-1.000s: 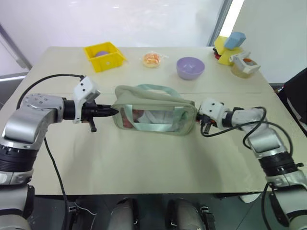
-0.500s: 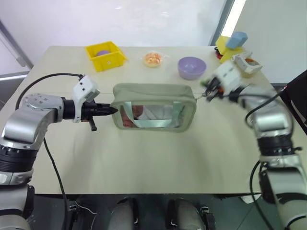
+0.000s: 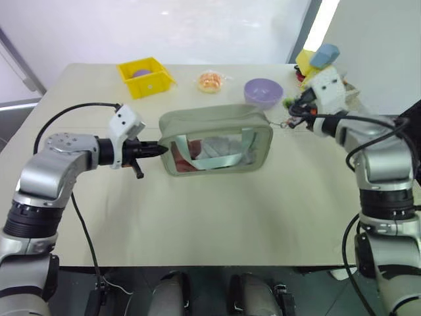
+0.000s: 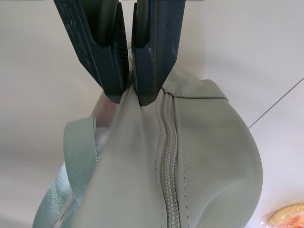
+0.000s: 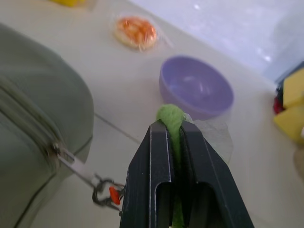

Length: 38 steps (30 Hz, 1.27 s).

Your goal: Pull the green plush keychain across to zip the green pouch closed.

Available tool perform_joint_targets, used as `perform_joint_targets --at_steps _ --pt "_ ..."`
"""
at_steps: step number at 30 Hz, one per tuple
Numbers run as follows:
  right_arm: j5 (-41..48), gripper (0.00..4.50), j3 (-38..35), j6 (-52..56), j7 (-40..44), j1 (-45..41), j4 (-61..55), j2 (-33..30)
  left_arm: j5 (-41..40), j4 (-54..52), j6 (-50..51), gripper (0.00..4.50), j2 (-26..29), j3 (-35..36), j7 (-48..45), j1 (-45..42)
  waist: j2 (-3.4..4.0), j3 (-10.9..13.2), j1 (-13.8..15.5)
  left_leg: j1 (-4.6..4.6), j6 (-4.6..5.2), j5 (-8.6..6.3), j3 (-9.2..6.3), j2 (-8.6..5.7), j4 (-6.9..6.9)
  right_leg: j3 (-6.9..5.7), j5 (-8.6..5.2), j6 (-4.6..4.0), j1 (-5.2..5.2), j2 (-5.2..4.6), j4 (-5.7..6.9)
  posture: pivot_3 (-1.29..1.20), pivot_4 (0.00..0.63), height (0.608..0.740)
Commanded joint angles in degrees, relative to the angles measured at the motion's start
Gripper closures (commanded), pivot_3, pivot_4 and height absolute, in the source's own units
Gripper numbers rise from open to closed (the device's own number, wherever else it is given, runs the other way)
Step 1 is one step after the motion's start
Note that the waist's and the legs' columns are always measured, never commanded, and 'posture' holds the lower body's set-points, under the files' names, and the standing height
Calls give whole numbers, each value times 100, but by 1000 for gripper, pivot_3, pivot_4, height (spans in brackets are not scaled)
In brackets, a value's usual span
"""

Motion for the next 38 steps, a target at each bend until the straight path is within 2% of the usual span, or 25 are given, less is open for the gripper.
perform_joint_targets --at_steps 1,2,8,12,18,21,25,28,32,38 --pt "278 4473 -903 694 -1006 245 -97 819 -61 -154 49 4500 -25 81 37 -70 0 0 -2 0 0 0 -1 0 0 -1 0 0 1 0 1 0 150 739" --pt "349 4473 -1057 869 -1169 322 -135 1031 -68 -170 59 4500 -26 89 41 -64 1 -1 -3 0 0 0 -1 0 0 -1 0 0 1 0 1 0 150 739" --pt "357 4473 -409 897 -1287 1039 -301 1499 -74 -193 76 4500 -13 87 27 -54 4 -3 -17 -1 0 0 -3 -2 -1 0 0 0 1 0 -2 0 150 739" --pt "189 4473 4 591 -1225 1120 -173 1302 -67 -209 95 4500 -13 84 42 -64 7 -5 -27 4 0 0 -5 -2 -3 0 0 0 2 0 0 0 150 739" --pt "516 4473 -429 282 -1037 518 -83 1003 -61 -253 71 4500 -9 146 94 -1 8 -5 -24 3 0 0 -5 -2 -4 0 0 0 2 0 -1 0 150 739" --pt "900 3458 -587 313 -405 167 -77 472 -151 -169 65 3505 22 289 49 -59 9 -4 -6 0 0 0 -5 -2 -4 1 0 0 -1 0 -2 0 150 739" --pt "1317 1543 -269 408 988 -19 -225 -806 -357 115 110 1633 311 535 -291 -196 7 -3 10 -6 4 -2 -8 -3 -4 0 0 0 1 0 -12 0 150 739" --pt "1842 21 -140 649 2122 -181 -464 -1820 -575 389 229 85 734 813 -679 -308 7 -3 -19 -3 5 -3 -7 -3 -4 1 0 0 -1 0 -14 0 150 739" --pt "2476 5 18 941 3011 -227 -1010 -2540 -669 628 263 34 1126 1029 -892 -392 9 -2 -45 0 4 -3 -10 1 -10 5 0 -1 -7 1 -14 0 150 739" --pt "3086 5 -6 1272 3088 -251 -1720 -2534 -549 873 10 34 1154 1030 -848 -507 7 -1 7 -2 5 -3 -6 0 -5 4 0 -1 -3 0 -14 0 150 739"
